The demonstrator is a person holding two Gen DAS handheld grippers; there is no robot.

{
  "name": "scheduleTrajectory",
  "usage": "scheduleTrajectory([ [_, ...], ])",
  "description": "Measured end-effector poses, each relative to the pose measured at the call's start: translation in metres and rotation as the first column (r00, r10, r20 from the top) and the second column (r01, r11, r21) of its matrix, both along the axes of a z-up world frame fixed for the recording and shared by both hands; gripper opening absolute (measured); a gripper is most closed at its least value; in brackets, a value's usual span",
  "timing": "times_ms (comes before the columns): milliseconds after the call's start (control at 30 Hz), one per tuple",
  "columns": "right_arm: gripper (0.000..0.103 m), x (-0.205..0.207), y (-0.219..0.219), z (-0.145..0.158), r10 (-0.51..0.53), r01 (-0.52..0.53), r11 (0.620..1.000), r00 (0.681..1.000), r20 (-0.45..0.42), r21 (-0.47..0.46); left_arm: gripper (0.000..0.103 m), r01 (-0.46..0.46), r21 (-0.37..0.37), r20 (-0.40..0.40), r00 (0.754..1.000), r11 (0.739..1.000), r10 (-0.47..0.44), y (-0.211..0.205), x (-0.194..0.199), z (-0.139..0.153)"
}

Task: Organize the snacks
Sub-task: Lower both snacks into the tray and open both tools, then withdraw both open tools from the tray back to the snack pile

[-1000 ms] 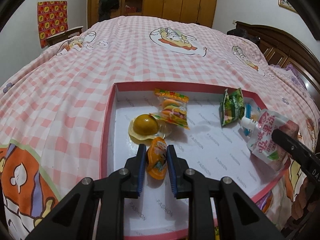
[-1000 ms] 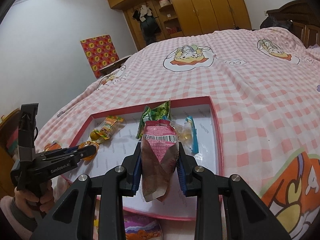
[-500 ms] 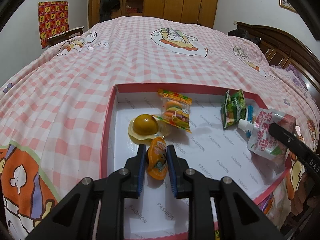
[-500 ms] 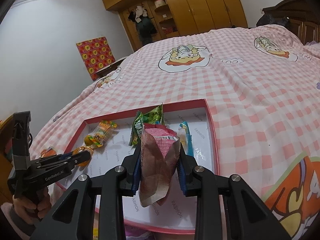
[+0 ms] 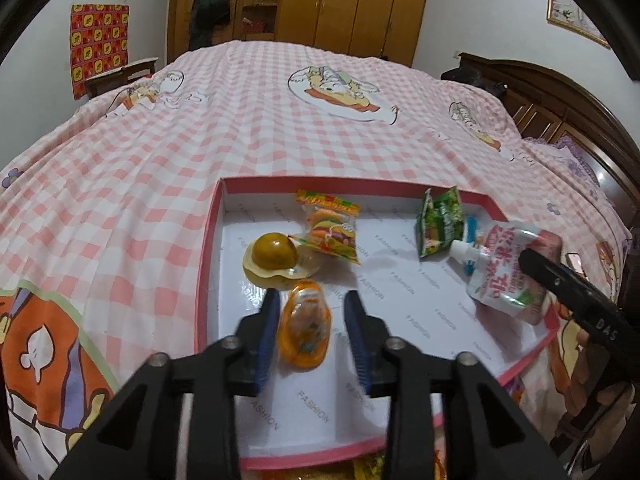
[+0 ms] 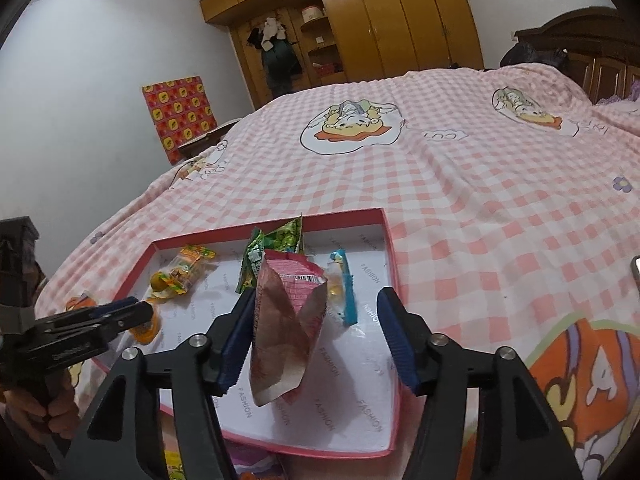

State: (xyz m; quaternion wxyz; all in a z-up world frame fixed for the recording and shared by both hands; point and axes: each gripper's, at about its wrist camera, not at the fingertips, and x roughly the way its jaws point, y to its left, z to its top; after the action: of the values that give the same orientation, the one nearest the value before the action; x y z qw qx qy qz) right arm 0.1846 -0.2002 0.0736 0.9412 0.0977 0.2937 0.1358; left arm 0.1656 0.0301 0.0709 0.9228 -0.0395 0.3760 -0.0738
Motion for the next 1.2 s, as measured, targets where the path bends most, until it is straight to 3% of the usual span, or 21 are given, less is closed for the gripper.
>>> scheduleTrajectory([
  [200,0.063,-0.006,-0.003,0.005,0.0,0.0,1.0,1.0,0.004,0.008,0.047,0.005,-0.006,0.031,1.0,1.0,-0.005,-0.001,-0.013,0.012],
  [633,0.063,-0.034,-0.005,0.011,0.024,-0.023,0.999,1.0,-0.007,0.037,0.061,-0.007,-0.024,0.002,1.0,1.0,0.007,0.0,-0.041,0.02],
  [800,0.075,-0.05,-0.002,0.01,0.051,-0.05,0.998,0.998,-0.038,0.043,0.069,-0.021,-0.018,0.007,1.0,1.0,0.021,0.0,-0.061,0.022],
  [1200,0.075,-0.094,0.012,0.002,0.101,-0.099,0.995,0.992,-0.076,0.025,0.072,-0.011,-0.046,-0.044,0.999,0.999,0.009,-0.003,-0.101,0.013],
])
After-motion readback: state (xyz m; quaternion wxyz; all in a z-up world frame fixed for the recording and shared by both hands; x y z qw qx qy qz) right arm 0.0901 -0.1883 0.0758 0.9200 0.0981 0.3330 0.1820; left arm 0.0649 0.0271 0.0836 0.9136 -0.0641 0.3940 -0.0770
